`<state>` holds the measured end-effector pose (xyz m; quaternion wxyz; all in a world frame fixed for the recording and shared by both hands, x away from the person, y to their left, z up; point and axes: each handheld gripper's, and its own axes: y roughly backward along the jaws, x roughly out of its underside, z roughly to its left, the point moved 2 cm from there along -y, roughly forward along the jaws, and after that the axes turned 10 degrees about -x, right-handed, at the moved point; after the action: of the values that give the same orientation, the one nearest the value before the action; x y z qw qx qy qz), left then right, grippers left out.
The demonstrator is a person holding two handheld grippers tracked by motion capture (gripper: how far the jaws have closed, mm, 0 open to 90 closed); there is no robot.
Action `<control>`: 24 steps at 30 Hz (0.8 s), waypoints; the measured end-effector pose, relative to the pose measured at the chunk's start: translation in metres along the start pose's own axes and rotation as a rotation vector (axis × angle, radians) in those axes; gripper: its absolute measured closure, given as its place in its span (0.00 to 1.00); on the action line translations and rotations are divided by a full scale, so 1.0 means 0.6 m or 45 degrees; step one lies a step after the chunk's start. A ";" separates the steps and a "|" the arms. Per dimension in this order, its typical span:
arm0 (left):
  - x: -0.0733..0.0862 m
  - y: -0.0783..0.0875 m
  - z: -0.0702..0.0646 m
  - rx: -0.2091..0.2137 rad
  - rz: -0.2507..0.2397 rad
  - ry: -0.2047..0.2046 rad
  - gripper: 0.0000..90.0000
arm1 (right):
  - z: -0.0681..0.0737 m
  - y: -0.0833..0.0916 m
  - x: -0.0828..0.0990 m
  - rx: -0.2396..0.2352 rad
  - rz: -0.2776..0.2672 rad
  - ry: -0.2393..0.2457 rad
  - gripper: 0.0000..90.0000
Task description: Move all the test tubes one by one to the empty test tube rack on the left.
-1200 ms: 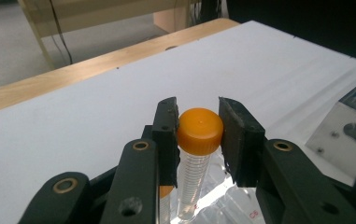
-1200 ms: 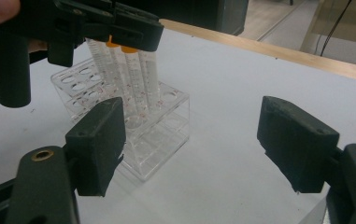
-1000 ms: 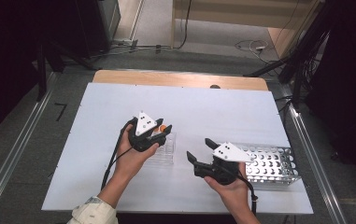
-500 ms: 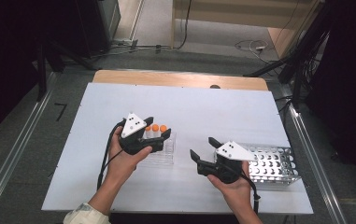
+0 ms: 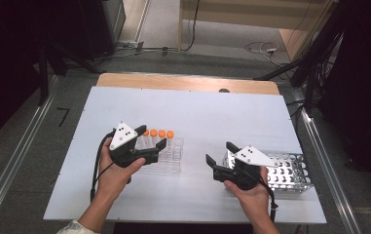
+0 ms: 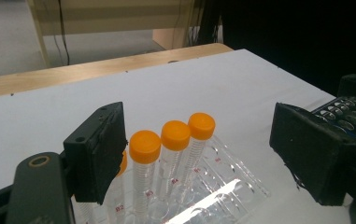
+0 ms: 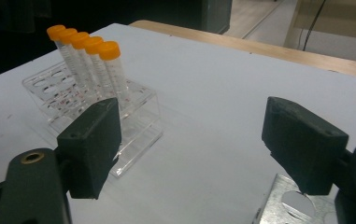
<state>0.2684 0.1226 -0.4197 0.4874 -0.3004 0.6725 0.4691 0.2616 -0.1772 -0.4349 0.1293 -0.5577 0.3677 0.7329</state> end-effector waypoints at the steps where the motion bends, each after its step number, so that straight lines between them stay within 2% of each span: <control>1: 0.001 0.002 0.001 -0.002 0.002 0.001 0.22 | -0.002 0.002 0.000 0.004 0.000 0.000 0.20; 6: 0.005 0.014 0.007 -0.020 -0.004 0.004 0.20 | -0.011 0.014 -0.001 0.023 -0.010 -0.009 0.20; 12: 0.012 0.027 0.024 -0.053 -0.007 0.024 0.20 | -0.031 0.032 0.001 0.061 -0.022 -0.032 0.20; 24: 0.021 0.035 0.038 -0.080 0.001 0.042 0.20 | -0.055 0.055 0.006 0.109 -0.037 -0.060 0.20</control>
<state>0.2545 0.1522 -0.4262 0.4663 -0.3231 0.6654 0.4852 0.2644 -0.2233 -0.4290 0.1724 -0.5395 0.3875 0.7273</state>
